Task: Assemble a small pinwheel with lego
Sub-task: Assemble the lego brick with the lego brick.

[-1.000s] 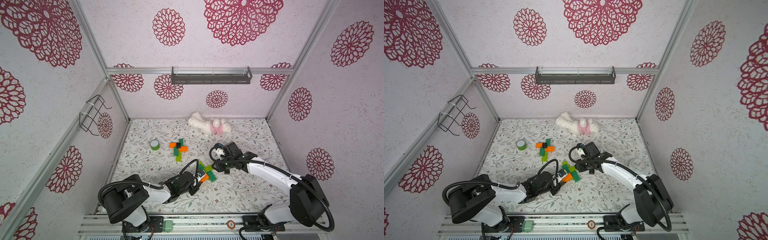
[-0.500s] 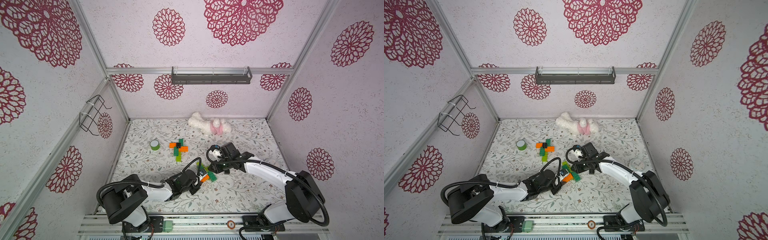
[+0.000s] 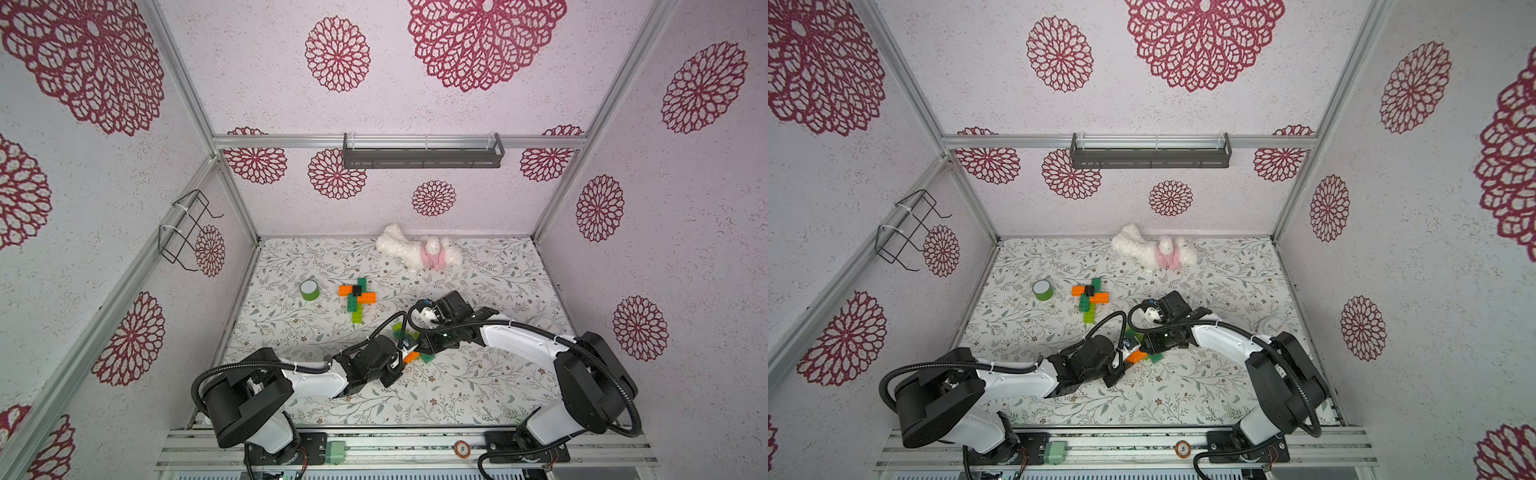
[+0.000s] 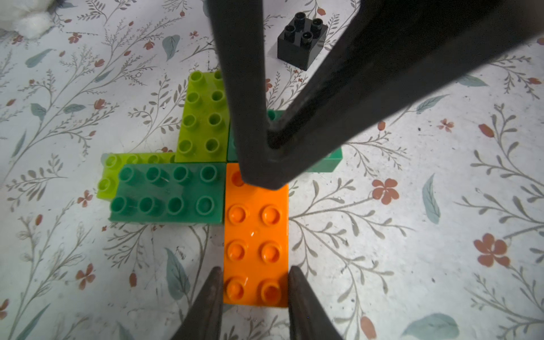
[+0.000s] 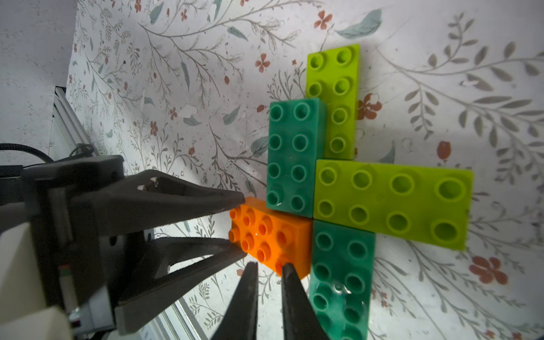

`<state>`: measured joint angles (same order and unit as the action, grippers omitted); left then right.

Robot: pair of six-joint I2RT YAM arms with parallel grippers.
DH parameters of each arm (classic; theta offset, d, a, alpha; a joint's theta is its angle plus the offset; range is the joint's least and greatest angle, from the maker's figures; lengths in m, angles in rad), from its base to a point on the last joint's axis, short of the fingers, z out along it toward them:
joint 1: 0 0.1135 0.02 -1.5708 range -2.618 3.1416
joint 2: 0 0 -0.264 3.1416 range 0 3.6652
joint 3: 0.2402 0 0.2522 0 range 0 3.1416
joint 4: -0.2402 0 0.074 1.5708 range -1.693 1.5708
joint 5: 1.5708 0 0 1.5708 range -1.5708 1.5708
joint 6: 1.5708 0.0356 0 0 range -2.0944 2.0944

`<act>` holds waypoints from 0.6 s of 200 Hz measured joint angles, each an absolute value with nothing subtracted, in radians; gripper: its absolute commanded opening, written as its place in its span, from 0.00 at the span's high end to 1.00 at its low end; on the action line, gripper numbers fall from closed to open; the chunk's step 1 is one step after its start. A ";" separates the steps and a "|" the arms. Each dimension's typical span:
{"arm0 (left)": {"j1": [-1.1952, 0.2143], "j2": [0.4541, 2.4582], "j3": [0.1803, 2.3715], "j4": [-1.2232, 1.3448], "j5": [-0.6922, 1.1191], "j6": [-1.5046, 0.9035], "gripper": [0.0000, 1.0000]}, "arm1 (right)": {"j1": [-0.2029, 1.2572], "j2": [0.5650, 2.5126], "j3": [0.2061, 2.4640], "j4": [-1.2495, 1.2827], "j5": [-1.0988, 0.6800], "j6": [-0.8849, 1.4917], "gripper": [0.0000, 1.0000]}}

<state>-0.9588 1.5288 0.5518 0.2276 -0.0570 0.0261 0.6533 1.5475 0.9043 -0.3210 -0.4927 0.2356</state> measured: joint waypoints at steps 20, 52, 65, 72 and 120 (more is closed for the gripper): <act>-0.959 1.528 0.557 0.216 -0.057 0.026 0.71 | 0.656 1.554 0.902 -0.317 -0.491 0.236 0.80; -0.959 1.528 0.562 0.203 -0.057 0.026 0.71 | 0.656 1.564 0.897 -0.314 -0.462 0.236 0.80; -0.959 1.529 0.569 0.195 -0.057 0.025 0.70 | 0.656 1.574 0.897 -0.314 -0.446 0.237 0.80; -0.959 1.530 0.574 0.191 -0.057 0.025 0.70 | 0.656 1.578 0.897 -0.315 -0.439 0.237 0.80; -0.959 1.532 0.592 0.167 -0.059 0.007 0.69 | 0.662 1.579 0.901 -0.316 -0.400 0.236 0.80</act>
<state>-0.9588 1.5318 0.5922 0.1669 -0.0586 0.0071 0.6621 1.5787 0.9009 -0.3157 -0.4000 0.2363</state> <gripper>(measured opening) 0.343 0.201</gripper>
